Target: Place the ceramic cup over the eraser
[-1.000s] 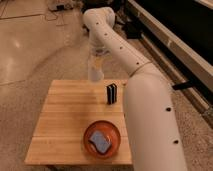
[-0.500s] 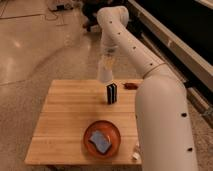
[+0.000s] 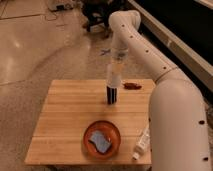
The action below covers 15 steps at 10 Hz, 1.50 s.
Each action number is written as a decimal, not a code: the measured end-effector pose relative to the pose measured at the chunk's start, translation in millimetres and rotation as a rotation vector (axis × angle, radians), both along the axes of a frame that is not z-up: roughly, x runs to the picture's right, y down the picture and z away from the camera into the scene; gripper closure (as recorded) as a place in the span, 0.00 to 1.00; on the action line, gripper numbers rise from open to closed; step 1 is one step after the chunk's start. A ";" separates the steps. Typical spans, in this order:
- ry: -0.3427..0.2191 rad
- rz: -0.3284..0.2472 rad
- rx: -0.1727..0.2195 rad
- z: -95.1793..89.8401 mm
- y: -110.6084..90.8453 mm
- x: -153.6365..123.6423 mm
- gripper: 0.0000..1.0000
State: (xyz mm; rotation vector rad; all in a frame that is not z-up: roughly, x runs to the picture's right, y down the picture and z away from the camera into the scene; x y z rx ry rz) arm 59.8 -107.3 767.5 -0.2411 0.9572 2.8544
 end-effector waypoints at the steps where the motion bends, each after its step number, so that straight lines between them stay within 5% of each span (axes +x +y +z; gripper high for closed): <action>1: -0.003 -0.004 -0.009 -0.6 5.4 1.4 1.00; 6: -0.007 -0.021 -0.034 9.3 22.5 -1.6 1.00; 12: 0.028 -0.048 -0.083 49.8 54.7 -3.9 0.99; 15: 0.030 -0.056 -0.081 67.7 67.7 -2.3 0.73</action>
